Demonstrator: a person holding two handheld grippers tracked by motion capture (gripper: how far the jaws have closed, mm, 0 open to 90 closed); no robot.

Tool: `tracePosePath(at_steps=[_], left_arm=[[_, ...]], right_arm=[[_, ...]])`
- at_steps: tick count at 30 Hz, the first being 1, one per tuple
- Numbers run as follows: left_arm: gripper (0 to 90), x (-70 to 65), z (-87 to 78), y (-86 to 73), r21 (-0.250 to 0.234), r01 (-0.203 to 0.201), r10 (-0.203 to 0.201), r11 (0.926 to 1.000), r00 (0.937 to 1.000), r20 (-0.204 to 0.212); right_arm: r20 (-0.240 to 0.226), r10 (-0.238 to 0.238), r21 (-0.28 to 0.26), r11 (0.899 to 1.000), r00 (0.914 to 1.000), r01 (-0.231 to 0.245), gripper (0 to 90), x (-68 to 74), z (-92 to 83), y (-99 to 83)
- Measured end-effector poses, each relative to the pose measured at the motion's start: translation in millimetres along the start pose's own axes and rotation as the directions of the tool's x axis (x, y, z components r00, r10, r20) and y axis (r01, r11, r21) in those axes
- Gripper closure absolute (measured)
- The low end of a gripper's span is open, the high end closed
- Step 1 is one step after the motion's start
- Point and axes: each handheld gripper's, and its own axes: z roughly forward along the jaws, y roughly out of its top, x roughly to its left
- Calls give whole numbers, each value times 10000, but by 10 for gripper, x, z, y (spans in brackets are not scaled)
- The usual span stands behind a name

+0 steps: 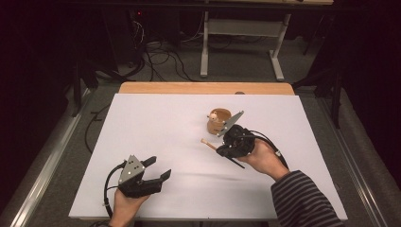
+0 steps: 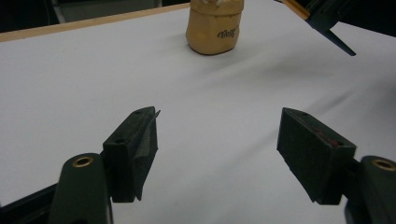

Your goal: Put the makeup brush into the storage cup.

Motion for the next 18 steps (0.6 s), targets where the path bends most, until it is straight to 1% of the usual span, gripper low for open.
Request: tracePosePath(at_steps=[2, 4, 5, 6, 9, 10, 11, 12, 13, 14, 15, 17, 18], left_arm=[[294, 0, -1, 0, -5, -1, 1, 10000, 10000, -12], [293, 2, -2, 0, -11, 0, 0, 10000, 10000, -25], [292, 2, -1, 0, -15, 6, -7, 10000, 10000, -24], [292, 2, -1, 0, -18, 6, -7, 10000, 10000, -24], [291, 2, 0, 0, -17, 3, -3, 10000, 10000, -21], [292, 2, 0, 0, -16, 7, -7, 10000, 10000, -24], [292, 2, 1, 0, -16, 9, -9, 10000, 10000, -21], [292, 2, 1, 0, -9, 16, -16, 10000, 10000, -17], [292, 2, 1, 0, -8, 16, -16, 10000, 10000, -17], [292, 2, 1, 0, -5, 13, -13, 10000, 10000, -16], [292, 1, 1, 0, 3, 10, -10, 10000, 10000, -19], [292, 0, 1, 0, 6, 8, -8, 10000, 10000, -17], [292, 0, 0, 0, 2, 10, -10, 10000, 10000, -15]], right_arm=[[5, 75, -157, 9998, 10000, -75, 858, 6, -23, -13], [25, 182, -191, 9997, 9998, -182, 859, 19, -38, -26], [31, 114, -307, 9995, 9999, -113, 858, 16, -42, -37], [54, 171, -306, 9994, 9998, -170, 858, 20, -52, -42], [48, 230, -615, 9979, 9997, -227, 858, 16, -86, -68], [72, 245, -625, 9978, 9997, -240, 858, 15, -98, -71], [99, 320, -691, 9971, 9994, -313, 858, 21, -113, -79], [66, 252, -803, 9965, 9997, -246, 858, 17, -117, -83], [93, 290, -835, 9961, 9995, -281, 858, 18, -136, -91], [124, 267, -994, 9947, 9996, -253, 858, 13, -140, -100], [133, 385, -1014, 9942, 9992, -369, 858, 19, -151, -104], [190, 304, -1195, 9924, 9994, -279, 858, 9, -175, -118], [235, 363, -1286, 9911, 9991, -330, 858, 11, -189, -123]])
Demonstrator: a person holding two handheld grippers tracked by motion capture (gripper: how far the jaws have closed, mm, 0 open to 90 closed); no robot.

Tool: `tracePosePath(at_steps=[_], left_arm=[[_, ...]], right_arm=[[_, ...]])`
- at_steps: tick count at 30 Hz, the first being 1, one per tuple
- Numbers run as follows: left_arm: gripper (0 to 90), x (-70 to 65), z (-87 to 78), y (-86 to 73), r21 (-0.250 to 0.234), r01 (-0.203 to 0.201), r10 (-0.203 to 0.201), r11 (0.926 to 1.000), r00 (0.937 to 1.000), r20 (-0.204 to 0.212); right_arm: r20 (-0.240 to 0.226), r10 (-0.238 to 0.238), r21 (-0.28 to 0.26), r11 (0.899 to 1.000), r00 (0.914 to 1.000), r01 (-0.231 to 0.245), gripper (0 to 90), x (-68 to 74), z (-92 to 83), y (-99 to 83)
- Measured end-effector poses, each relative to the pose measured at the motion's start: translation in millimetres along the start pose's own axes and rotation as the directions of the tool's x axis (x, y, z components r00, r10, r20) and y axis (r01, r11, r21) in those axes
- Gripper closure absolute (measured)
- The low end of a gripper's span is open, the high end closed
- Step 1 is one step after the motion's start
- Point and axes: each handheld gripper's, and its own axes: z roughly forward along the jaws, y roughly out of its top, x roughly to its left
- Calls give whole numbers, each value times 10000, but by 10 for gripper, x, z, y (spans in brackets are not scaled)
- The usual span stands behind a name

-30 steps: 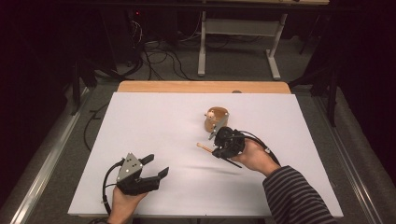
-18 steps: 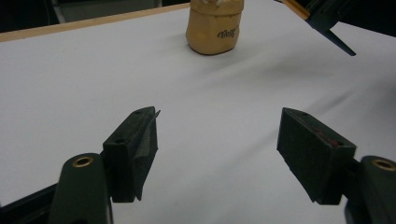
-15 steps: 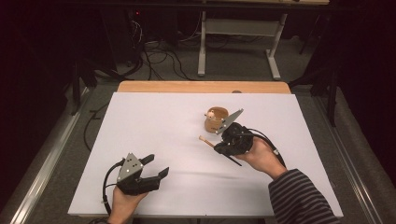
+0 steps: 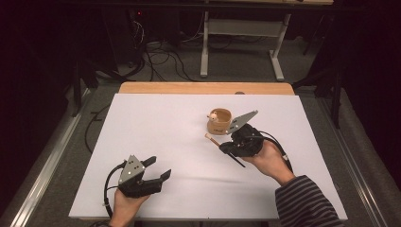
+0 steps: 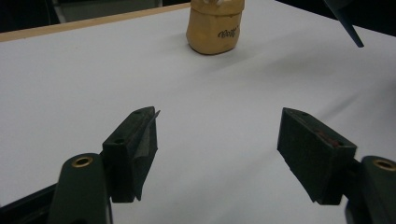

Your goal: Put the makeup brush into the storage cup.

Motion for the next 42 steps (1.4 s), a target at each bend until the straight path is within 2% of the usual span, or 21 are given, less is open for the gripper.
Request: tracePosePath(at_steps=[16, 24, 35, 42], left_arm=[[291, 5, 1, -1, -15, 53, -53, 10000, 10000, 10], [292, 5, 3, -1, -3, 56, -56, 10000, 10000, 20], [291, 6, 5, -2, -12, 76, -76, 10000, 10000, 14], [291, 4, 4, -1, -9, 64, -64, 10000, 10000, 8]], right_arm=[[274, 544, -1020, 9935, 9981, -513, 858, -74, -156, -126], [340, 1043, -1682, 9810, 9940, -971, 857, -119, -242, -195], [312, 1239, -2180, 9692, 9918, -1142, 857, -172, -316, -253], [312, 1536, -2720, 9521, 9876, -1395, 857, -202, -364, -318]])
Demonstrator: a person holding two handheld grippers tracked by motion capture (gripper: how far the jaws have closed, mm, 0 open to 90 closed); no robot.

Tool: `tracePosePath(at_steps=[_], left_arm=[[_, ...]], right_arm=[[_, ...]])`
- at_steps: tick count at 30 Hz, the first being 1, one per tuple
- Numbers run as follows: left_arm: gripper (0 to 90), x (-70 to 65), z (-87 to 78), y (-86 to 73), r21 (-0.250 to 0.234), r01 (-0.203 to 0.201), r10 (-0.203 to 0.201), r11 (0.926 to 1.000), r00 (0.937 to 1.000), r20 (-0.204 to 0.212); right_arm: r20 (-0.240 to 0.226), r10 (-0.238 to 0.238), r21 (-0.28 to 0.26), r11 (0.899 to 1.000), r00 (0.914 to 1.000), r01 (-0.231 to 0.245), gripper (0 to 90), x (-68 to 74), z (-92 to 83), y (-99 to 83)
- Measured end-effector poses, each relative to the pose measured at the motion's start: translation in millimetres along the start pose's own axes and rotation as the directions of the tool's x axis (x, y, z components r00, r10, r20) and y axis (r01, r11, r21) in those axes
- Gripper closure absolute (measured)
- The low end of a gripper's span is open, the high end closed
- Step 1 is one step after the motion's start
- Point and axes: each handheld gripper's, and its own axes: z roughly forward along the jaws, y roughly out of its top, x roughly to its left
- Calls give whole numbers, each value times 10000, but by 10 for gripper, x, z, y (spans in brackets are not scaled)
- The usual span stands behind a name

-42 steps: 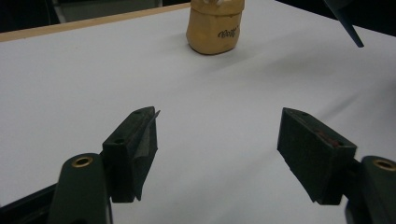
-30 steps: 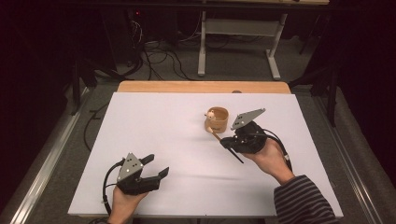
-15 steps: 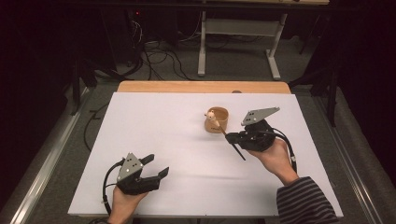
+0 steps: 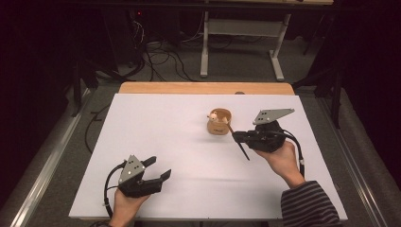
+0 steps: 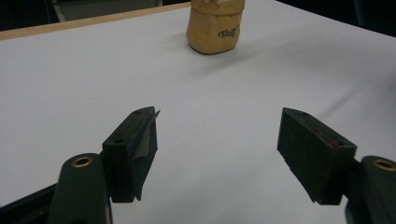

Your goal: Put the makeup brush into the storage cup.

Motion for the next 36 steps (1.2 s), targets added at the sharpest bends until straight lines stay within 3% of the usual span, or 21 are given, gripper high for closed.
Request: tracePosePath(at_steps=[21, 36], left_arm=[[294, 2, -3, 0, 23, 22, -22, 10000, 10000, -2], [296, 3, -3, 1, 69, 19, -19, 10000, 10000, 8]], right_arm=[[240, 665, -897, 9939, 9975, -641, 857, -140, -69, -126], [608, 1104, -1209, 9874, 9920, -1025, 857, -259, -82, -153]])
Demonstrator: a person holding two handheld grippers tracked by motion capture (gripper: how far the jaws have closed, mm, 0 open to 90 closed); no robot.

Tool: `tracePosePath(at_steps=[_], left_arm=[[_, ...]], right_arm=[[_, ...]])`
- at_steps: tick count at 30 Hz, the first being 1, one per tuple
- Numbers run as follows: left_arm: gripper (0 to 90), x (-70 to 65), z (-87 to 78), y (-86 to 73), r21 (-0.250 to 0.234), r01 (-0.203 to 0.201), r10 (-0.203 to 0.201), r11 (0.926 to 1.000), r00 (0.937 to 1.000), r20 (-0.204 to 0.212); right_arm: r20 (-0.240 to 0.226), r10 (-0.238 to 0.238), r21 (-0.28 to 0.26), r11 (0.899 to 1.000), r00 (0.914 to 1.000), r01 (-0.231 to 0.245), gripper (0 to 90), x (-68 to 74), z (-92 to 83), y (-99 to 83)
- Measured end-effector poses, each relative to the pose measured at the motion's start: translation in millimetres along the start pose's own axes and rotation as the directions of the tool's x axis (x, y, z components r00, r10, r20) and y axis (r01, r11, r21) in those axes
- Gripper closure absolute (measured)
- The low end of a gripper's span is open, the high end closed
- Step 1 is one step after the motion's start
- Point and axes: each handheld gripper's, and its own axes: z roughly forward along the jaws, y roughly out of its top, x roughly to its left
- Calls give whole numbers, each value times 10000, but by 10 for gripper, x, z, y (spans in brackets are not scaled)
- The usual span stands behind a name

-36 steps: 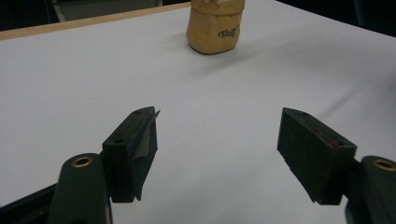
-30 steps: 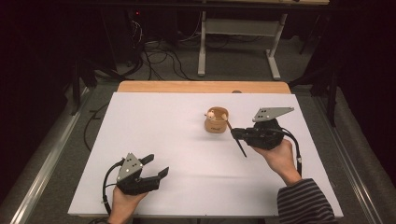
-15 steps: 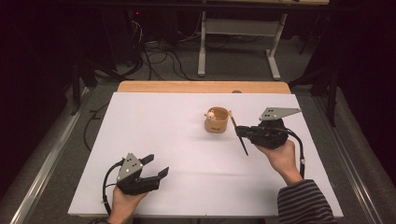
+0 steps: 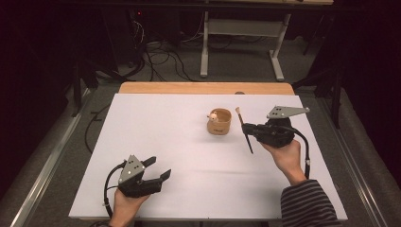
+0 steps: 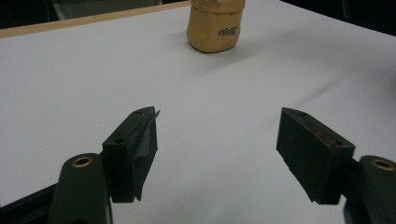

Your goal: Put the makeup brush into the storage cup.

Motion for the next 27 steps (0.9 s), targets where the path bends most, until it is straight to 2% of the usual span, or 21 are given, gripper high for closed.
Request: tracePosePath(at_steps=[11, 27], left_arm=[[297, 3, 5, -1, 18, 20, -20, 10000, 10000, 0], [296, 9, 11, 0, 23, 45, -45, 10000, 10000, 12]], right_arm=[[238, 284, -144, 9995, 9993, -280, 857, -54, 57, 5], [364, 421, -265, 9988, 9985, -412, 857, -123, 182, 80]])
